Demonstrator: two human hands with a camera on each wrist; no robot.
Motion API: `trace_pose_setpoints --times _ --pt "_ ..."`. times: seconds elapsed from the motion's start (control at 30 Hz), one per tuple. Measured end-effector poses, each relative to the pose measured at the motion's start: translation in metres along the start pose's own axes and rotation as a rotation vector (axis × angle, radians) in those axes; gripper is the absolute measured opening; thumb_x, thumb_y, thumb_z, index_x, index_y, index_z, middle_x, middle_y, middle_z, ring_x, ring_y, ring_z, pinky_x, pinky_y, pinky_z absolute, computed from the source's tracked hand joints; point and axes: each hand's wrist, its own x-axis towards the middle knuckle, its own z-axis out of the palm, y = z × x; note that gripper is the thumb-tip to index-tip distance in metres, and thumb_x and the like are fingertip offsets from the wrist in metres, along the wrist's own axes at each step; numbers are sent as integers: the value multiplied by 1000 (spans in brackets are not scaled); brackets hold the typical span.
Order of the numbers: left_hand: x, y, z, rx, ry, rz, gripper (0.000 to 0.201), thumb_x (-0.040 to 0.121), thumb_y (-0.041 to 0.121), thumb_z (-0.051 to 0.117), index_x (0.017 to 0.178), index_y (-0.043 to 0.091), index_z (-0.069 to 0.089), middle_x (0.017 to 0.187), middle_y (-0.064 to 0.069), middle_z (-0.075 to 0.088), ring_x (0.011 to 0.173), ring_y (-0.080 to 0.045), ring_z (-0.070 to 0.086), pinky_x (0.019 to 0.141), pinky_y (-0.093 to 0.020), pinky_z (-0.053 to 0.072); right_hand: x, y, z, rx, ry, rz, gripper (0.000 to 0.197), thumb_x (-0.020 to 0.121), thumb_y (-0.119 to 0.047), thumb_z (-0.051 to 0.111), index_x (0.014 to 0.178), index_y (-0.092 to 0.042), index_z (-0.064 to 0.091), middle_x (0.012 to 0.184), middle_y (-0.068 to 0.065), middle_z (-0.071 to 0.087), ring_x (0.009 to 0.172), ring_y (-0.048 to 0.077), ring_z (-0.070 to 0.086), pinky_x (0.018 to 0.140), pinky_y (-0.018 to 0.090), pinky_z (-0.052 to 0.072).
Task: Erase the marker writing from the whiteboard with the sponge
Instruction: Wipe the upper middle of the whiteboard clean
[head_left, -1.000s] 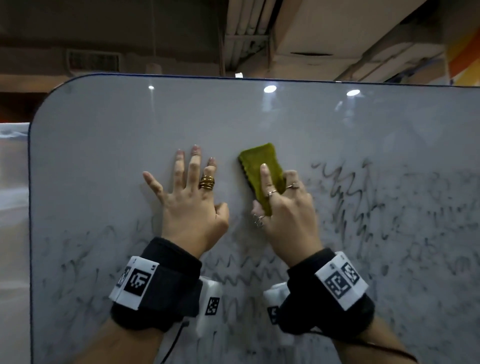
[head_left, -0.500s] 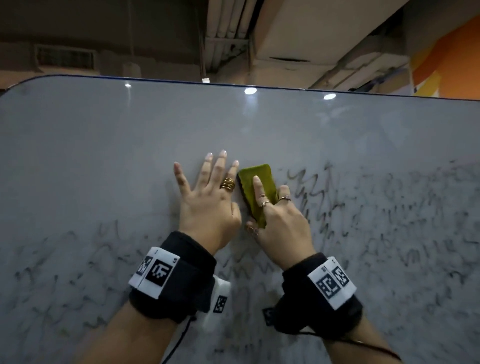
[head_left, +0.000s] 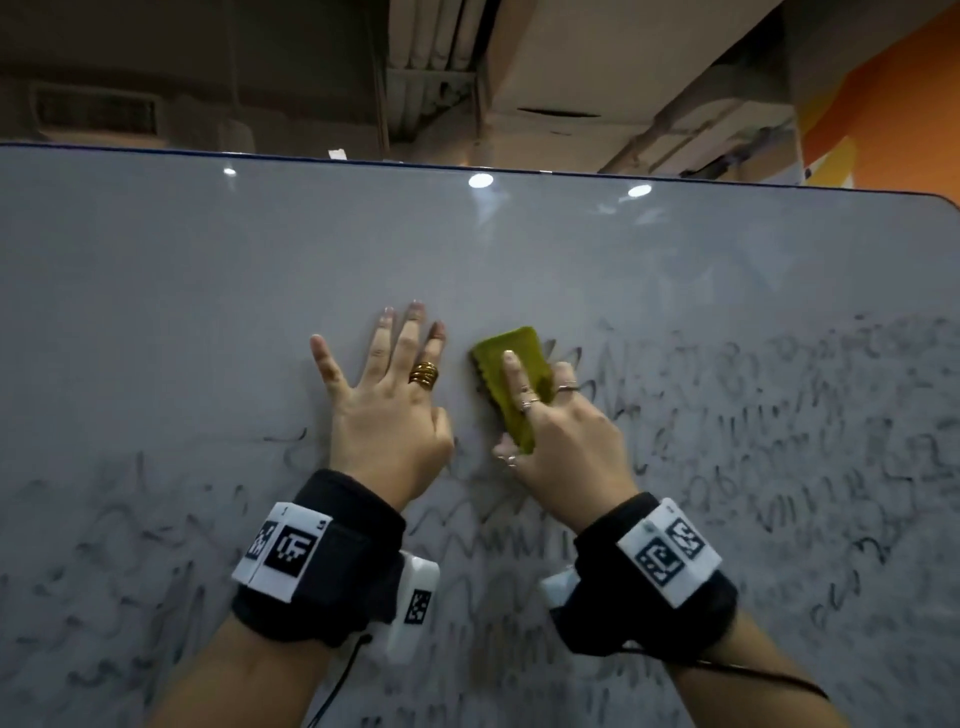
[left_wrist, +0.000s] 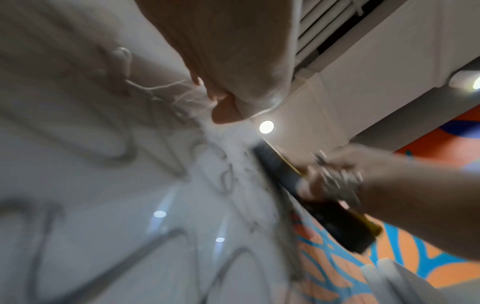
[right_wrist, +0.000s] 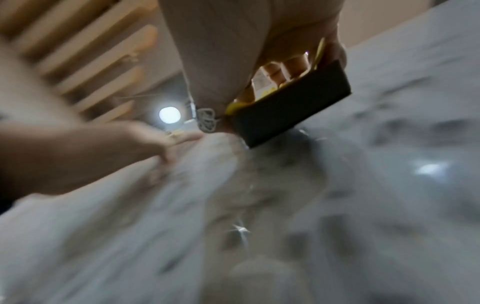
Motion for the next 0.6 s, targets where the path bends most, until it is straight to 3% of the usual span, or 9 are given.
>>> trace_pose_setpoints --times 0.13,0.2,0.27,0.4,0.47,0.6 --pt "0 2 7 -36 3 -10 75 79 36 14 146 31 -20 150 9 -36 140 -12 -30 100 -67 -24 -2 56 -4 72 33 272 79 88 -45 51 150 -29 4 145 18 21 112 37 50 93 36 42" --pt "0 5 10 -34 7 -12 73 80 37 13 145 30 -22 150 9 -37 139 -12 -32 93 -64 -31 0 53 -6 87 48 246 79 87 -44 52 150 -28 6 144 18 23 111 37 50 93 36 41" --pt "2 7 12 -12 7 -16 72 81 38 12 142 30 -25 150 8 -37 139 -13 -33 87 -61 -36 2 30 -5 67 17 105 81 86 -45 52 149 -31 3 148 17 17 115 35 49 93 35 41" --pt "4 8 15 3 3 -43 73 80 37 11 144 30 -22 151 8 -35 139 -12 -32 86 -59 -37 0 11 1 44 1 -79 81 85 -43 53 148 -36 3 148 13 20 116 31 48 87 35 45" --pt "2 9 14 -3 0 -47 73 77 38 7 142 30 -25 150 9 -36 139 -11 -32 86 -59 -37 1 31 0 24 10 -57 82 84 -43 55 148 -36 4 147 12 22 115 32 49 88 35 44" --pt "2 13 14 -12 -19 -61 77 72 40 2 144 29 -25 149 7 -39 138 -13 -35 89 -61 -35 7 72 -6 53 48 183 80 87 -47 52 149 -31 5 146 16 21 111 38 51 93 36 42"
